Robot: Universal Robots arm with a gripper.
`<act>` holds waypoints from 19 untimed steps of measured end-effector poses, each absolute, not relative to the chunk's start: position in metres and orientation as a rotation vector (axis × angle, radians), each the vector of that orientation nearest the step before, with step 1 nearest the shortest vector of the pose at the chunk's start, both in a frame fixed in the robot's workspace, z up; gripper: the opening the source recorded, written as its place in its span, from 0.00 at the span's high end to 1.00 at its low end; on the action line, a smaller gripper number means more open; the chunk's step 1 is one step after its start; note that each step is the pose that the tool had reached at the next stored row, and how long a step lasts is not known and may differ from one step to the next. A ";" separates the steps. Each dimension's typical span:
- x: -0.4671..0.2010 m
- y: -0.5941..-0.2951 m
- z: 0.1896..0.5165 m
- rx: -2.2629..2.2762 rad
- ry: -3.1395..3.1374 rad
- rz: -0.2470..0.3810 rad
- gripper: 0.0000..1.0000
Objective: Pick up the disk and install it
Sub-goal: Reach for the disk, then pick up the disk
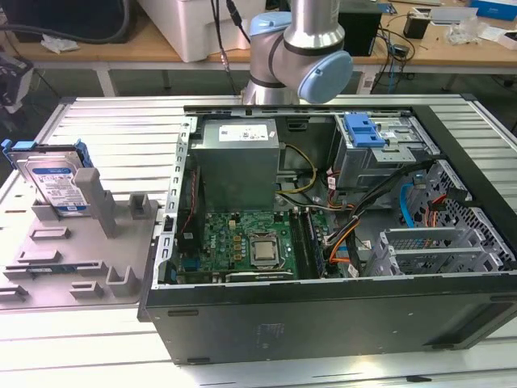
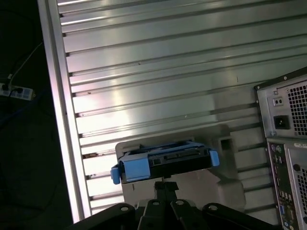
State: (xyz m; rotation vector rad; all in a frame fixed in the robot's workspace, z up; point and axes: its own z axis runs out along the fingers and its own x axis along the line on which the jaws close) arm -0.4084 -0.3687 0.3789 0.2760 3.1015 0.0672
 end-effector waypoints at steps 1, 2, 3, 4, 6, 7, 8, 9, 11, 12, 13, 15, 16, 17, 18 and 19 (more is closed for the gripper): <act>-0.414 -0.367 0.378 0.278 3.101 0.067 0.89; -0.414 -0.367 0.378 0.278 3.101 0.067 0.89; -0.414 -0.367 0.379 0.279 3.101 0.067 0.89; -0.414 -0.367 0.379 0.279 3.101 0.067 0.89; -0.414 -0.367 0.379 0.279 3.101 0.067 0.89; -0.414 -0.367 0.379 0.279 3.101 0.067 0.89; -0.414 -0.367 0.378 0.279 3.101 0.067 0.89; -0.414 -0.367 0.379 0.279 3.101 0.067 0.89; -0.414 -0.367 0.378 0.279 3.101 0.067 0.89; -0.414 -0.367 0.379 0.279 3.101 0.067 0.89; -0.414 -0.367 0.379 0.279 3.101 0.067 0.89; -0.414 -0.367 0.379 0.279 3.101 0.067 0.89; -0.414 -0.367 0.379 0.279 3.101 0.067 0.89; -0.414 -0.367 0.379 0.279 3.101 0.067 0.89; -0.414 -0.367 0.379 0.279 3.101 0.067 0.89; -0.414 -0.367 0.378 0.280 3.101 0.067 0.89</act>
